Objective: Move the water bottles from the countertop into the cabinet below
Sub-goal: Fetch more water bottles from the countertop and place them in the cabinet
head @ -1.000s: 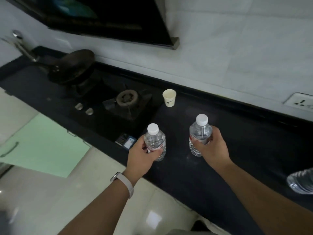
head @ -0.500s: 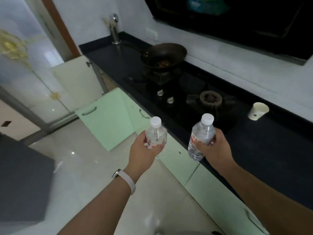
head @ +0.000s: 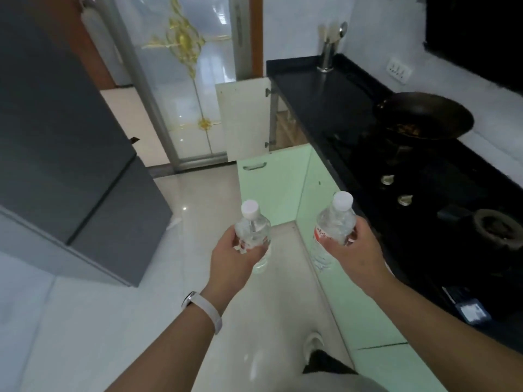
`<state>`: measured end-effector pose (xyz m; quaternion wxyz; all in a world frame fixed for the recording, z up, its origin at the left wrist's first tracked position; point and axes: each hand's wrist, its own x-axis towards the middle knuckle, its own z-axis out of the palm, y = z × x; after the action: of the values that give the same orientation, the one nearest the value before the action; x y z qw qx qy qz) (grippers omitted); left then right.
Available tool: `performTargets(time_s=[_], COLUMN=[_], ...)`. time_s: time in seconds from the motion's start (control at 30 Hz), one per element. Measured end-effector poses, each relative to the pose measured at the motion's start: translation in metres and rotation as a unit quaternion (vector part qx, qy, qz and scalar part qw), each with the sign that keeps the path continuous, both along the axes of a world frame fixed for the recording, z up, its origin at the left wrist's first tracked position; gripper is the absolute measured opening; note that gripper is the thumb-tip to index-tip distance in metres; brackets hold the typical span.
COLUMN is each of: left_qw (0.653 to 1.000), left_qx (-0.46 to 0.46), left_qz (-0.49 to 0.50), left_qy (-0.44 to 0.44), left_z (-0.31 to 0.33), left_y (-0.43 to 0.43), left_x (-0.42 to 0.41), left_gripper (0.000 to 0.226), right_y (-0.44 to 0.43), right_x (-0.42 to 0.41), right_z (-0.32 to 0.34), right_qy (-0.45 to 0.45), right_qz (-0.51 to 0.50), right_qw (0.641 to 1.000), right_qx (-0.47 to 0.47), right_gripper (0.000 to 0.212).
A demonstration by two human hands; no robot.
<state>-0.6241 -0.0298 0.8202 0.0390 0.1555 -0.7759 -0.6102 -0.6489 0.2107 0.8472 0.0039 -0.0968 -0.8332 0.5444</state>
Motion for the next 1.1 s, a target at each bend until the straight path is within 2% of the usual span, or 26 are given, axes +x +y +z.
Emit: performTargets(time_s=[0.27, 0.73, 1.1], left_qw=[0.994, 0.979, 0.973], left_qx=[-0.025, -0.081, -0.097], left_qz=[0.097, 0.175, 0.198], left_qy=[-0.04, -0.065, -0.069], left_z=[-0.007, 0.015, 0.023], left_y=[-0.055, -0.089, -0.125], left_x=[-0.03, -0.186, -0.238], left_gripper=[0.04, 0.034, 0.034], right_y=[-0.068, -0.118, -0.154], right_x=[-0.077, -0.283, -0.341], right_z=[-0.013, -0.033, -0.039], right_qy=[-0.014, -0.02, -0.037], right_qz=[0.112, 0.2, 0.224], right_qw=[0.993, 0.979, 0.973], right_qx=[-0.018, -0.033, -0.039], right_gripper=[0.046, 0.051, 0.05])
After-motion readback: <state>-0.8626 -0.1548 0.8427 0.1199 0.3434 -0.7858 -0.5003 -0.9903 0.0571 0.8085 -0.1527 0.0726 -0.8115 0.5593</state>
